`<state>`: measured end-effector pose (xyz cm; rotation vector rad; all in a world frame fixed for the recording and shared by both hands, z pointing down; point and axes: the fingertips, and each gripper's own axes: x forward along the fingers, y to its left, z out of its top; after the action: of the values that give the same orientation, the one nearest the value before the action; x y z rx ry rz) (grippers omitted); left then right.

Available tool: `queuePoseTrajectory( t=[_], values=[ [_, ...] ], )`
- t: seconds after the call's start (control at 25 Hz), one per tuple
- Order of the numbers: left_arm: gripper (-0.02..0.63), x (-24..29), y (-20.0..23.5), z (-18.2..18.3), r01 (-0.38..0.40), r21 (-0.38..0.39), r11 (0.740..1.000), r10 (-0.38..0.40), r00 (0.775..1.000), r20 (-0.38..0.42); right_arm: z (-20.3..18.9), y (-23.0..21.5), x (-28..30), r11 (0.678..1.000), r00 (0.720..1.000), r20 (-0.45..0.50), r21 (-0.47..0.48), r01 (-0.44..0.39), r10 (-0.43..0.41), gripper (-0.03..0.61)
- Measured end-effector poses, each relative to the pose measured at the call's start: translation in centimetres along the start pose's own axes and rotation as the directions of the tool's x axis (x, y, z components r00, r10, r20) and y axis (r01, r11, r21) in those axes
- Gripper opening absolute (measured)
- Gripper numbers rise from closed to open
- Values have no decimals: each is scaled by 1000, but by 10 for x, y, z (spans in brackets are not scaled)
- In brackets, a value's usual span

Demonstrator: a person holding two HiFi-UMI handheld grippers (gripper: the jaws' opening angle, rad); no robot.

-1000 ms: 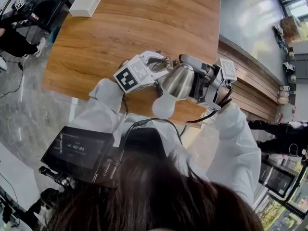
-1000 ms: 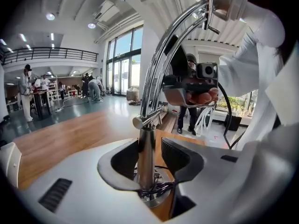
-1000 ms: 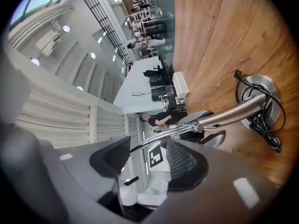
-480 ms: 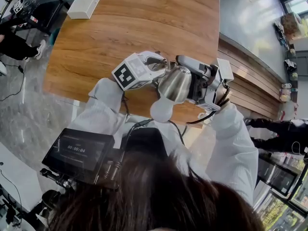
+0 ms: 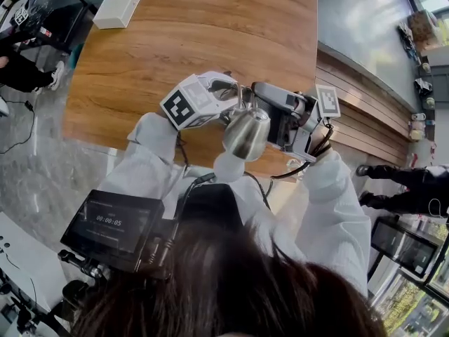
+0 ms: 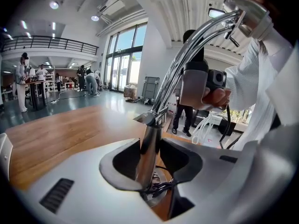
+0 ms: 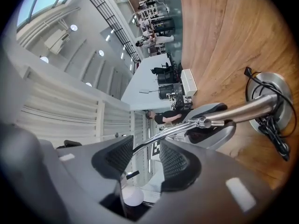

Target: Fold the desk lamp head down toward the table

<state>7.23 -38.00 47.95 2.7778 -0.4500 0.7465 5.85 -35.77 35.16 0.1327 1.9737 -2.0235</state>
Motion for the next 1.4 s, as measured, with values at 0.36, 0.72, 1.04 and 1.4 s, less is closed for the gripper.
queuePoseTrajectory(
  t=[0.36, 0.72, 1.04, 1.4],
  values=[
    [135, 3, -4, 3, 72, -23, 997, -73, 997, -16, -41, -19, -6, 932, 967, -149, -332, 147, -206, 126],
    [127, -6, -7, 6, 37, 69, 997, -34, 999, -35, -58, -61, -19, 724, 880, -160, -642, 251, -448, 81],
    [99, -14, -14, -5, 2, 239, 971, 40, 985, -167, -60, -67, -27, 616, 861, -111, -744, 259, -496, 78],
    [43, -12, -22, -12, 28, 118, 993, -18, 997, -80, -64, -82, -35, 327, 782, -17, -914, 241, -624, 87]
  ],
)
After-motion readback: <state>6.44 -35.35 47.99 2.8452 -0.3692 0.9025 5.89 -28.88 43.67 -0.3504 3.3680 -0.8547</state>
